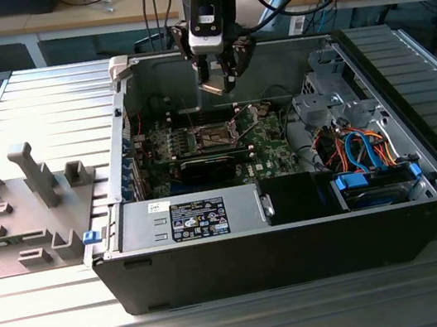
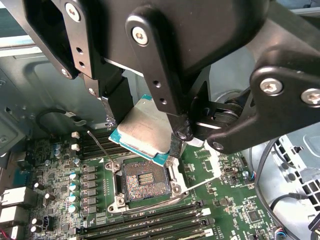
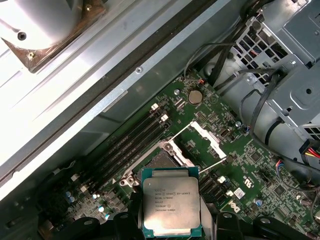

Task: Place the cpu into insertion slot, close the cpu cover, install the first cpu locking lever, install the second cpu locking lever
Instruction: 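Place the cpu into insertion slot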

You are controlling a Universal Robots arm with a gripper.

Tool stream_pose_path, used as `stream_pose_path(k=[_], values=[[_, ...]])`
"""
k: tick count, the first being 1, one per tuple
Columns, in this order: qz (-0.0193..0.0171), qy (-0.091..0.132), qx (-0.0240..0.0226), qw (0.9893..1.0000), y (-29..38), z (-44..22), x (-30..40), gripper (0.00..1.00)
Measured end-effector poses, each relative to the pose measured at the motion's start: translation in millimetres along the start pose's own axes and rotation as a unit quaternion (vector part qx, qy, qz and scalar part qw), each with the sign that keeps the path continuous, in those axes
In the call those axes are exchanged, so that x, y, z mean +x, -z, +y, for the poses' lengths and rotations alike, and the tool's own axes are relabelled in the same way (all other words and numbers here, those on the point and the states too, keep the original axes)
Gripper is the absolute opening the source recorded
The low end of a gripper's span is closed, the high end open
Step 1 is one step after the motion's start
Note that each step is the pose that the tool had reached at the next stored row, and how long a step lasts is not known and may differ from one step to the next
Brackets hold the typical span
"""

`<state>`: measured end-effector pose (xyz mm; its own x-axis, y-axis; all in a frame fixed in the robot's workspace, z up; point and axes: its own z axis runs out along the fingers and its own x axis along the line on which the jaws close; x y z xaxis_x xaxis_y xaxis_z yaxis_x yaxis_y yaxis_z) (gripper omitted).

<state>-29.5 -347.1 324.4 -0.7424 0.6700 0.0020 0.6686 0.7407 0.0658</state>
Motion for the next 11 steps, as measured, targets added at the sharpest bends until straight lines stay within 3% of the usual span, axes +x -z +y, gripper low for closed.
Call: stream_pose_path(k=[11], values=[[-0.0002, -0.003, 0.0, 1.0, -0.2, 0.0, 0.0, 0.54]])
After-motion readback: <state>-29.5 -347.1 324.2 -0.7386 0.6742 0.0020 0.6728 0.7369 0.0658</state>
